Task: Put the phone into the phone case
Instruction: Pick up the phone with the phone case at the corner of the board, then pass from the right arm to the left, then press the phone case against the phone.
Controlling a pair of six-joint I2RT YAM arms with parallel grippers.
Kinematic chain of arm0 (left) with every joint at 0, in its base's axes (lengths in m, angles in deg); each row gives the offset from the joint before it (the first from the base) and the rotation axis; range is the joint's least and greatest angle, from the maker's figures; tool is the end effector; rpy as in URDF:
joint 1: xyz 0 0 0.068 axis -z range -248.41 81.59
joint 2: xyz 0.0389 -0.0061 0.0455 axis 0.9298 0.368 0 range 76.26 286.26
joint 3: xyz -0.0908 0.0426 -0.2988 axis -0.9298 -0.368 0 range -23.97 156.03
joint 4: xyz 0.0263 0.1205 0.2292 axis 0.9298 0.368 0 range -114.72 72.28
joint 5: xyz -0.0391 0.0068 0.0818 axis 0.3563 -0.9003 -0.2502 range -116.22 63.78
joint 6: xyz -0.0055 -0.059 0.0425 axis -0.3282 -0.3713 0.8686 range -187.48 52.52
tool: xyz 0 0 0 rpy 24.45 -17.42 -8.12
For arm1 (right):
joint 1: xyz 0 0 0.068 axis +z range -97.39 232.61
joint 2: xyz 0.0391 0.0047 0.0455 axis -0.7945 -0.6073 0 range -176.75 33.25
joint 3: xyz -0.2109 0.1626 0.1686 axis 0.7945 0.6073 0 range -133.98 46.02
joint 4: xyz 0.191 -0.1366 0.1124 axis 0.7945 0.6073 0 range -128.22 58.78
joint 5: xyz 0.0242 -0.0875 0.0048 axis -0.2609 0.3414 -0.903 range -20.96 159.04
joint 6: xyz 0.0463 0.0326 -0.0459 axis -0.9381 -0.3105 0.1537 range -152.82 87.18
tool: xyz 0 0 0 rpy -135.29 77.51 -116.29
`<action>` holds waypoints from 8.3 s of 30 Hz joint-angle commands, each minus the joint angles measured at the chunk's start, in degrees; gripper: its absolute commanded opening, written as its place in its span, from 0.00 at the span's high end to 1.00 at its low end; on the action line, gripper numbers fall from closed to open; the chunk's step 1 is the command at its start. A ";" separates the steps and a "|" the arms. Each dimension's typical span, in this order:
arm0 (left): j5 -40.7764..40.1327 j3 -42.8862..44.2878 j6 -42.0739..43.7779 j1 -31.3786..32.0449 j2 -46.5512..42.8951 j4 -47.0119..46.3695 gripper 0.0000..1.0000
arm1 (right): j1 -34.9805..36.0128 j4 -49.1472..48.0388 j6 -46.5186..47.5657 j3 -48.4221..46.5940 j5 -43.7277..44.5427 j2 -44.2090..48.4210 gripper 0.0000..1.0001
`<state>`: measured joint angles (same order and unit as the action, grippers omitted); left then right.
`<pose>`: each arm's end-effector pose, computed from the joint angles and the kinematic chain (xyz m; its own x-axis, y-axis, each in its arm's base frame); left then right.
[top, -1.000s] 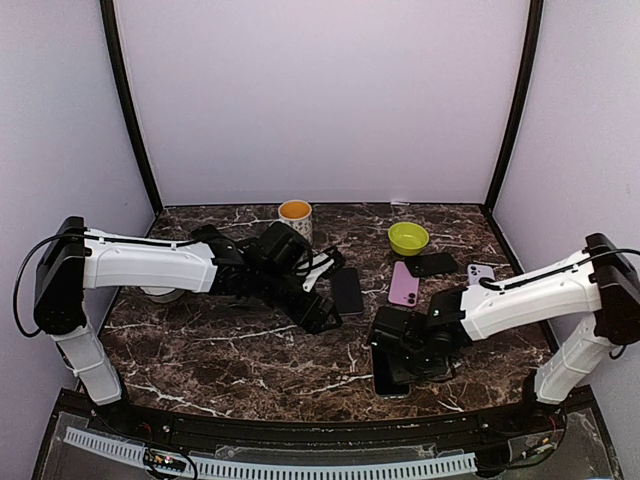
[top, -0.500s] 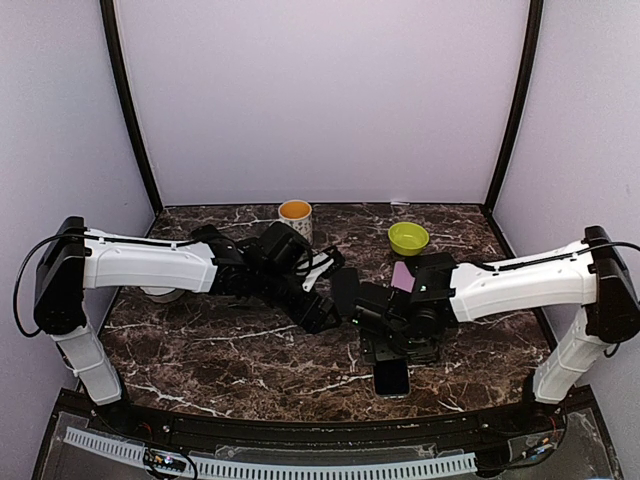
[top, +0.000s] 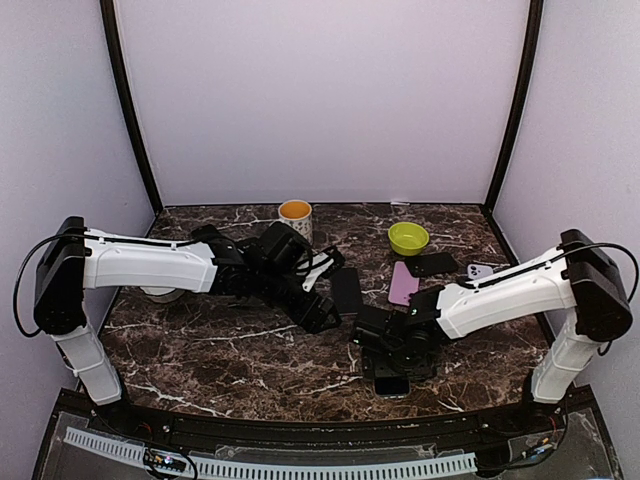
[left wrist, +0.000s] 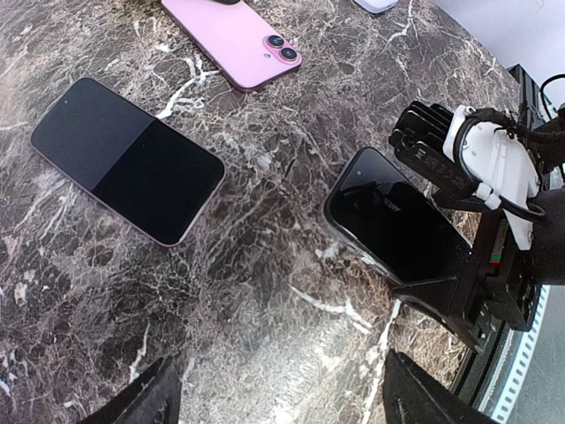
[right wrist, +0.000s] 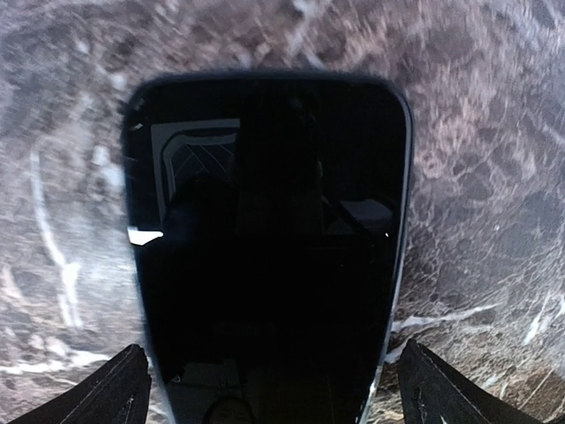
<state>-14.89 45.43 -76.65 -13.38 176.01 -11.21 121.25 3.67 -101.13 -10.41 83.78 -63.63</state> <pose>0.2247 -0.3419 0.2528 -0.5330 0.4894 -0.6902 0.8101 0.5307 -0.2492 0.1233 0.2728 0.1750 -0.9588 0.0156 -0.2836 0.0072 0.9995 0.0307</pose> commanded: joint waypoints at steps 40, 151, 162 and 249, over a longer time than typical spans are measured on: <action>-0.14 4.97 5.43 -0.18 -9.41 1.25 0.16 | 5.26 -13.13 13.78 -1.96 23.54 17.36 0.50; 27.45 -6.08 14.29 0.87 -22.78 -34.77 0.98 | -12.00 -26.38 73.60 -11.49 -37.32 35.54 1.00; 25.80 -6.53 12.85 0.88 -24.61 -36.43 0.90 | -12.17 -28.31 73.41 -10.81 -37.30 36.50 1.00; 15.95 -14.32 -1.51 -3.17 -23.28 -38.83 0.34 | -19.38 -38.56 54.14 0.65 -35.07 35.57 1.00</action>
<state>12.22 31.10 -80.19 -16.16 156.51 -57.13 104.57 -35.15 -42.21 -8.11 46.30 -26.52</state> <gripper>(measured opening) 0.503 0.080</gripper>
